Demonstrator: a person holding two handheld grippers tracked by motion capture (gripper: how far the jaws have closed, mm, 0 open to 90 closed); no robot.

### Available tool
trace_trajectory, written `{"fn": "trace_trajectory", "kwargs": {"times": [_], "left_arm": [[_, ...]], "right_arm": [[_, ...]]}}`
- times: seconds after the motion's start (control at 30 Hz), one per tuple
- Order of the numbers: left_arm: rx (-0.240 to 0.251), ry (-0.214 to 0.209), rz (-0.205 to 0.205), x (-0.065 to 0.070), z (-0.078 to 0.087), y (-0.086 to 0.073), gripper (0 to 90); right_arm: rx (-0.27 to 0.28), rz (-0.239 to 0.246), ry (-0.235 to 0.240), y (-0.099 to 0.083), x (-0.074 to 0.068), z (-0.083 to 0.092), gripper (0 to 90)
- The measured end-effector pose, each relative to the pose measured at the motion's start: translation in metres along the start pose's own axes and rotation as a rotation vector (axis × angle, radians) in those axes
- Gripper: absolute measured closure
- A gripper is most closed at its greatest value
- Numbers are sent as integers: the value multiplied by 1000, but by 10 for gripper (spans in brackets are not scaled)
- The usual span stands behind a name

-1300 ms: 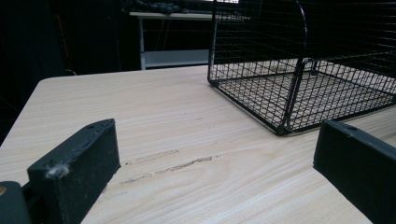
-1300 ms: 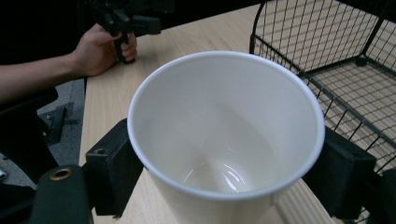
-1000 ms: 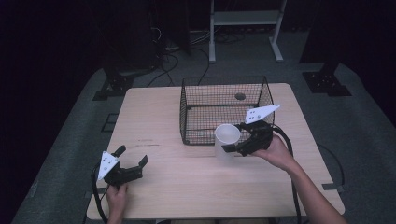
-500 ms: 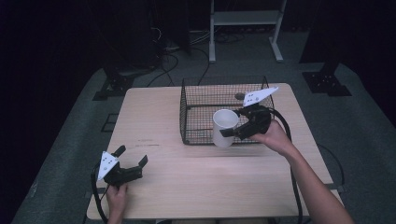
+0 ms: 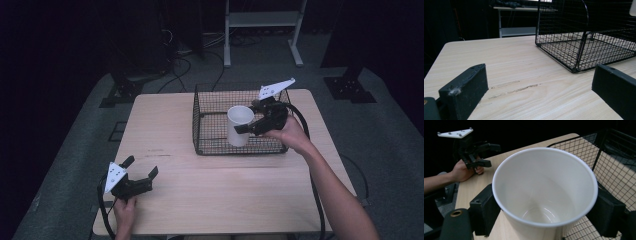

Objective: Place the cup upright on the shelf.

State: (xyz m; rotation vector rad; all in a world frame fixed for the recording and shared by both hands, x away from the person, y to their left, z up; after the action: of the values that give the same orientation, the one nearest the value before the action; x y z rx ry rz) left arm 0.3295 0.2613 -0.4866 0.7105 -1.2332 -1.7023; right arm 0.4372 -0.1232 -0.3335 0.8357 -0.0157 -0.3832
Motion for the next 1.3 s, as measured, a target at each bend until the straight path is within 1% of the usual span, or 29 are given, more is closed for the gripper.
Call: {"fn": "trace_trajectory", "kwargs": {"times": [0.03,0.17,0.2,0.3,0.33,0.4,0.43,0.57,0.7,0.8,1.03,1.07,1.17,1.27,1.3], "left_arm": [[1,-1,-1,0,0,0,0],[0,-1,1,0,0,0,0],[0,-1,2,0,0,0,0],[2,-3,1,0,0,0,0],[2,-2,3,0,0,0,0],[2,-3,5,0,0,0,0],[3,-4,7,0,0,0,0],[6,-5,7,0,0,0,0],[6,-6,9,0,1,0,0],[8,-6,9,0,1,0,0],[9,-7,11,-1,1,0,0],[9,-7,11,-1,1,0,0],[9,-6,11,-1,1,0,0],[9,-6,12,-1,1,0,0],[10,-6,13,-1,1,0,0]], "right_arm": [[-2,-1,0,3,4,0,193],[-7,-5,-4,8,9,-1,192],[-15,-6,-9,11,13,-2,192],[-12,-7,-15,13,15,-3,192],[1,-15,0,16,17,-4,192],[2,-16,1,16,18,-5,192],[-16,-17,-3,17,20,-7,192],[-33,-11,-5,22,23,-11,192],[-26,-5,-6,25,25,-12,192],[-38,-10,-7,27,31,-13,192],[-32,-20,-14,32,38,-14,192],[-44,-26,-9,33,41,-16,192],[-52,-24,-16,34,44,-17,192],[-55,-31,-16,38,48,-18,192],[-47,-29,-19,39,50,-19,192]]}}
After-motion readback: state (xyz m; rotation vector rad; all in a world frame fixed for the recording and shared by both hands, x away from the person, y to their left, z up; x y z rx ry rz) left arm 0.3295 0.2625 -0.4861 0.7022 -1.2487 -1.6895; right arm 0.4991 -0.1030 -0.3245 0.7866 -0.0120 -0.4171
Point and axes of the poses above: each handheld gripper's, and its own axes: z roughly backward along the jaws, y roughly out of its top, x roughly to its right, the point moved 5 cm from there along -z, roughly forward along the jaws, and after that the axes turned 11 degrees about -x, right-handed, at the moved point
